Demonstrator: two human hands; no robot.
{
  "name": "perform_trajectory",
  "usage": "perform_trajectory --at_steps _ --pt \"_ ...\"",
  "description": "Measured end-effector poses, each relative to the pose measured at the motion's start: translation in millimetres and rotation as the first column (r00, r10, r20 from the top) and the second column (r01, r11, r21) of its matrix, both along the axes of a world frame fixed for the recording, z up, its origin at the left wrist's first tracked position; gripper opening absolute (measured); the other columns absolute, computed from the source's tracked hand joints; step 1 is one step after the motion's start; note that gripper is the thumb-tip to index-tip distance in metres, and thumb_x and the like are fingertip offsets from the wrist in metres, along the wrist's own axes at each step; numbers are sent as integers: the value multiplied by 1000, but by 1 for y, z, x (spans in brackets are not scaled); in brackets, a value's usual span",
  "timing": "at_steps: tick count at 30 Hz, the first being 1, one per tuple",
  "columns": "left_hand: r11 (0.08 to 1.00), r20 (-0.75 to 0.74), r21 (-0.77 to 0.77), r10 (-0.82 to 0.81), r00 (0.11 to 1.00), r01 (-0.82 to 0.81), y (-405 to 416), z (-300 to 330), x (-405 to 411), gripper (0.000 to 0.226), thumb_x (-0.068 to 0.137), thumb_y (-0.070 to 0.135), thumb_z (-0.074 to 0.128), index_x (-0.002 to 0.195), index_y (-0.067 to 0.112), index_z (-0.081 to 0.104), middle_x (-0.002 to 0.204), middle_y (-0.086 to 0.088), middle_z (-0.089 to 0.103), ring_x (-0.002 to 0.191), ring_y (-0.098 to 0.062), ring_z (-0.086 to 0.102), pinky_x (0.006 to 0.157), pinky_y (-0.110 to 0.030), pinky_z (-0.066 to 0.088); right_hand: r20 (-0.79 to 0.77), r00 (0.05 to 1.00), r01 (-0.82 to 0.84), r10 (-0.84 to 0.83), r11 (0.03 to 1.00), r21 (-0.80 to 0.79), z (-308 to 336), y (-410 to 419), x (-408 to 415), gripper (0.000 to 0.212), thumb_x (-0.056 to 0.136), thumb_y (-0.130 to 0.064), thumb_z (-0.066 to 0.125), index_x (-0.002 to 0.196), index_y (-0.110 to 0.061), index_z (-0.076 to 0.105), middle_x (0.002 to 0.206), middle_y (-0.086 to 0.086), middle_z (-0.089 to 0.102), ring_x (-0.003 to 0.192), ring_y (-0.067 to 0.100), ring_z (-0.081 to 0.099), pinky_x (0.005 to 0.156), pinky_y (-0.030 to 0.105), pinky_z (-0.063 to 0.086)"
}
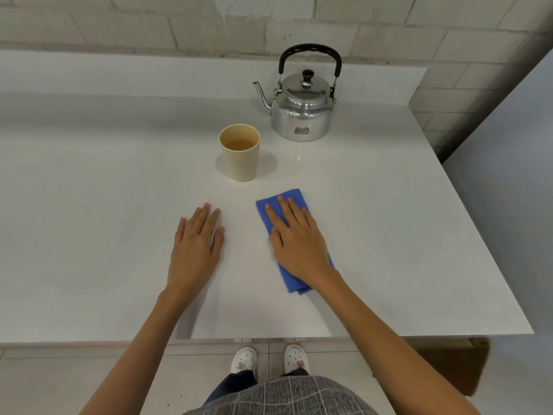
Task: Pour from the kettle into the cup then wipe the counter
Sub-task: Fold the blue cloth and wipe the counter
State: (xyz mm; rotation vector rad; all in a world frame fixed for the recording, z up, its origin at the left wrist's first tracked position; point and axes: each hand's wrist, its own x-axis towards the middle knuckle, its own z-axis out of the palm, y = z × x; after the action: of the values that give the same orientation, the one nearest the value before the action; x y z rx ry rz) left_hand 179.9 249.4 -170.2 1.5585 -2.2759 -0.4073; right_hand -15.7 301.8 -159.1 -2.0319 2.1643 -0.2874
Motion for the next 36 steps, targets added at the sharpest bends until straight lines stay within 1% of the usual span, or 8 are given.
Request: perform_trajectory --at_steps 4,7,10,14,18,24,30,36 --pt "1000 -7 0 1 1000 -1 1 0 0 47 100 31 31 144 16 33 156 -6 27 145 -19 18 119 -35 4 25 997 -67 67 998 11 -1 61 -8 52 100 -32 23 151 -26 16 161 -2 8 148 14 3 119 29 -4" --pt "1000 -17 -7 -3 1000 2 1 2 0 46 100 29 33 144 15 34 155 -6 27 145 -18 18 120 -37 6 52 998 -35 34 999 6 3 95 -42 52 98 -37 24 149 -28 25 158 -7 14 147 11 7 119 29 4" --pt "1000 -7 -12 -9 1000 9 2 2 0 46 100 29 32 144 15 34 155 -6 27 145 -19 18 121 -38 7 37 997 65 -65 998 14 2 92 -84 50 99 -30 34 149 -25 27 158 -1 19 147 18 14 119 34 12" --pt "1000 -6 -14 -9 1000 9 2 2 0 46 100 29 32 144 14 34 155 -7 28 145 -19 19 120 -37 6 5 983 184 -184 983 23 -2 46 -106 53 101 -31 32 151 -25 17 161 2 9 148 17 4 118 32 3" --pt "1000 -11 -12 -9 1000 9 1 2 0 45 100 28 32 143 14 35 155 -7 28 145 -19 19 120 -37 6 -16 980 201 -201 979 16 -2 -11 -83 53 101 -31 27 152 -21 14 162 6 7 149 20 4 119 37 3" --pt "1000 -32 -4 -5 999 5 1 3 1 46 100 29 33 143 14 36 154 -8 29 145 -20 21 120 -36 6 -44 996 83 -83 996 20 -4 -48 -15 54 101 -32 23 152 -20 9 162 7 5 149 21 2 119 39 0" --pt "1000 -63 12 1 998 0 -1 2 2 45 99 28 36 142 13 37 154 -8 30 144 -20 22 120 -37 8 -26 1000 16 -15 1000 11 -5 -41 32 54 101 -33 22 152 -20 8 162 6 4 149 21 1 120 40 1" --pt "1000 -93 23 -9 996 11 0 3 3 44 99 26 40 140 10 40 152 -11 34 143 -22 25 120 -38 10 22 994 -109 110 994 -23 -5 8 59 54 101 -32 25 152 -20 12 161 5 7 149 20 2 121 39 1"
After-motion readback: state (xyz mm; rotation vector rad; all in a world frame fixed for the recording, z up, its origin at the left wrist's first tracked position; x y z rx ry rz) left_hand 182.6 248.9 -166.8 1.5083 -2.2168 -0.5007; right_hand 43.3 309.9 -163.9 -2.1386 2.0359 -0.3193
